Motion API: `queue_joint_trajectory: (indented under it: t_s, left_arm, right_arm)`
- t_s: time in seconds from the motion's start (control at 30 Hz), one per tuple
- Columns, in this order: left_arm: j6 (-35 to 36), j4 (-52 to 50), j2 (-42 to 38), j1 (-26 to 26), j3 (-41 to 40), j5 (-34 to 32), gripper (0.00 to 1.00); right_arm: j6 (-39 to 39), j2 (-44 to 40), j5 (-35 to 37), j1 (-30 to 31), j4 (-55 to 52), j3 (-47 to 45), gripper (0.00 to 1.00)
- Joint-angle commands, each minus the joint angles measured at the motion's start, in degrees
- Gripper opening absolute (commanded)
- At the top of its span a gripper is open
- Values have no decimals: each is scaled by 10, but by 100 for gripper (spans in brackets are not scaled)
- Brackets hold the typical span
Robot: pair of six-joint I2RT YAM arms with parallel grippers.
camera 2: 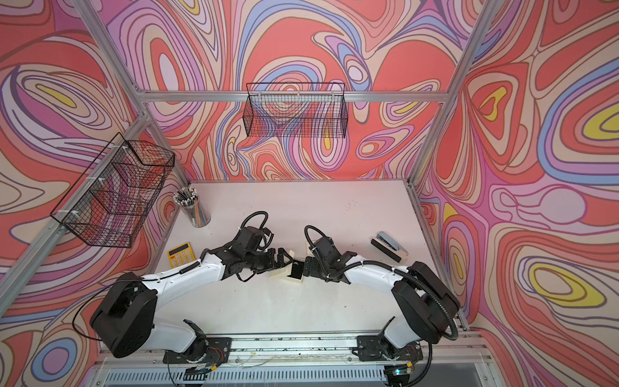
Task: Take the rings out of the lift-off lid box
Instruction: Open the lid on the jewelry box, then place the lid at the center of the board.
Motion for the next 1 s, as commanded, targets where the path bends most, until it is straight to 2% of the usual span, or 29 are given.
queue_joint_trajectory:
  t_s: [0.0,0.23,0.43,0.97]
  left_arm:
    - [16,-36,-17,10,5,-27,92]
    - [28,-49,-28,56,11,-31,92]
    - [40,-54,-39,76,20,-42,93]
    - [72,-89,-12,154,69,-70,93]
  right_arm:
    - [-7,-33,23,3,-3,1,96]
    - [-23,-71,36,3,-1,-3,96]
    - [-27,-79,35,3,0,0,96]
    - [-57,-153,68,3,4,-13,96]
